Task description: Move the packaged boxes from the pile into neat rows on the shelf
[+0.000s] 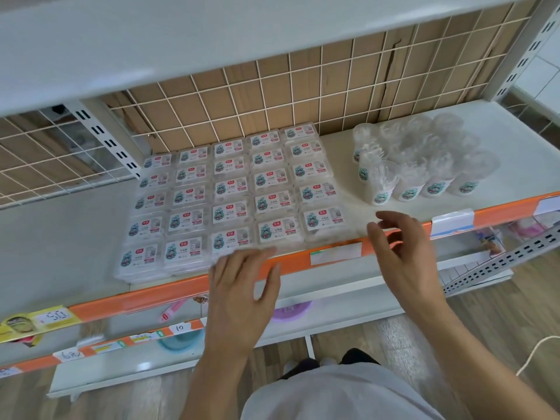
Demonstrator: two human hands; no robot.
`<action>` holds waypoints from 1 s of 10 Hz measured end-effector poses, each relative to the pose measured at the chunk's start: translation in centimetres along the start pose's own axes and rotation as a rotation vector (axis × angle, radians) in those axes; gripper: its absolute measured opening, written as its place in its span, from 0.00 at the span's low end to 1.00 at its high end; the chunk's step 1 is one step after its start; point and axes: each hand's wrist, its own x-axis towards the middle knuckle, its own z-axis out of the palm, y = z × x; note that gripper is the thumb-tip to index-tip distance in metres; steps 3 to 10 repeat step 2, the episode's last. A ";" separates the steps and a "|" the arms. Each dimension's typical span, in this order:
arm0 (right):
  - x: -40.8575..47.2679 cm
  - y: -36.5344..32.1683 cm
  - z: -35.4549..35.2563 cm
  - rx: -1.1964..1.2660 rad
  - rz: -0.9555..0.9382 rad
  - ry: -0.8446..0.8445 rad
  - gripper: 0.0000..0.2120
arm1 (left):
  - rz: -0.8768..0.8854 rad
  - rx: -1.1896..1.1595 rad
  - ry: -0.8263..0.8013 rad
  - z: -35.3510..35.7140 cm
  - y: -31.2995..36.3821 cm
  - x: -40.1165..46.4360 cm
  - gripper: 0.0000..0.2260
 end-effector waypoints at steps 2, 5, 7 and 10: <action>-6.9 4.7 -7.0 -0.194 0.061 0.024 0.09 | -0.177 -0.006 -0.231 0.8 -3.4 -13.7 0.04; -6.9 4.7 -7.0 -0.194 0.061 0.024 0.09 | -0.177 -0.006 -0.231 0.8 -3.4 -13.7 0.04; -6.9 4.7 -7.0 -0.194 0.061 0.024 0.09 | -0.177 -0.006 -0.231 0.8 -3.4 -13.7 0.04; -6.9 4.7 -7.0 -0.194 0.061 0.024 0.09 | -0.177 -0.006 -0.231 0.8 -3.4 -13.7 0.04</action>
